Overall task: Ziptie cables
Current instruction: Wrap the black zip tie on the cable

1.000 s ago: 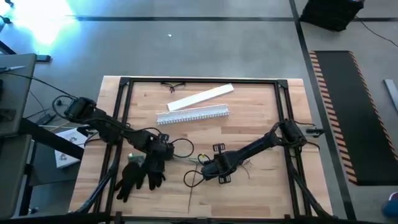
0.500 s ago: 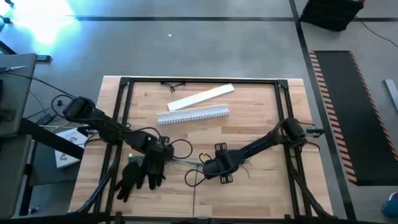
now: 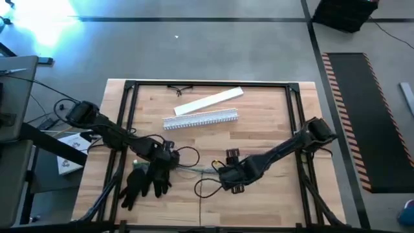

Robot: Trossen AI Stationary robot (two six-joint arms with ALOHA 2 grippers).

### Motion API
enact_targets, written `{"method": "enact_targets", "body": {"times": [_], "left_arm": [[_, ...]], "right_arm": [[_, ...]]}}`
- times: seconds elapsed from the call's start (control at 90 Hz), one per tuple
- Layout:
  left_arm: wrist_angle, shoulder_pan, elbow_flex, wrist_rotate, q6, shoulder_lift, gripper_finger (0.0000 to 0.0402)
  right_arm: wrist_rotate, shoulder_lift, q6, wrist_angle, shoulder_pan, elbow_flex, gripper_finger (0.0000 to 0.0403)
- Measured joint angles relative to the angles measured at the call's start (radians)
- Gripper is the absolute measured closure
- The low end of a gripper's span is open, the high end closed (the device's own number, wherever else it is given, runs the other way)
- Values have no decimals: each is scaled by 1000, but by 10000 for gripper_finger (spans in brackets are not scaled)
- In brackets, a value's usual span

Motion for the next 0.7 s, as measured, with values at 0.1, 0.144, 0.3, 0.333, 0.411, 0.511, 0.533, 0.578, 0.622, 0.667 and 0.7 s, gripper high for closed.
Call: {"method": "enact_targets", "body": {"times": [0.1,0.144,0.3,0.333,0.411,0.511,0.533,0.578,0.622,0.667,0.7], "left_arm": [[-141,-7,69,-42,5,0,396],[-182,-11,100,-55,5,0,396],[-348,-16,186,-87,7,-1,397],[-366,-16,199,-91,6,-1,397],[-384,-16,208,-92,5,-1,397],[-383,-16,209,-92,15,-1,397],[-383,-16,209,-92,15,-1,397],[-383,-16,208,-92,14,-1,397],[-383,-15,208,-92,8,-1,397],[-383,-15,208,-92,8,-1,397],[-383,-15,208,-92,7,-1,397]], "right_arm": [[-21,-16,-1,232,-28,-73,199],[-50,-17,-1,340,-42,-103,199],[-130,-7,-4,553,-87,-204,199],[-129,-7,-11,568,-94,-223,199],[-108,-7,-28,587,-110,-270,199],[-100,-6,-56,705,-137,-327,197],[-105,-6,-64,743,-144,-340,196],[-128,-6,-70,814,-161,-362,193],[-177,-6,-71,879,-182,-381,188],[-238,-6,-81,931,-203,-394,182],[-277,2,-93,958,-215,-398,176]]}}
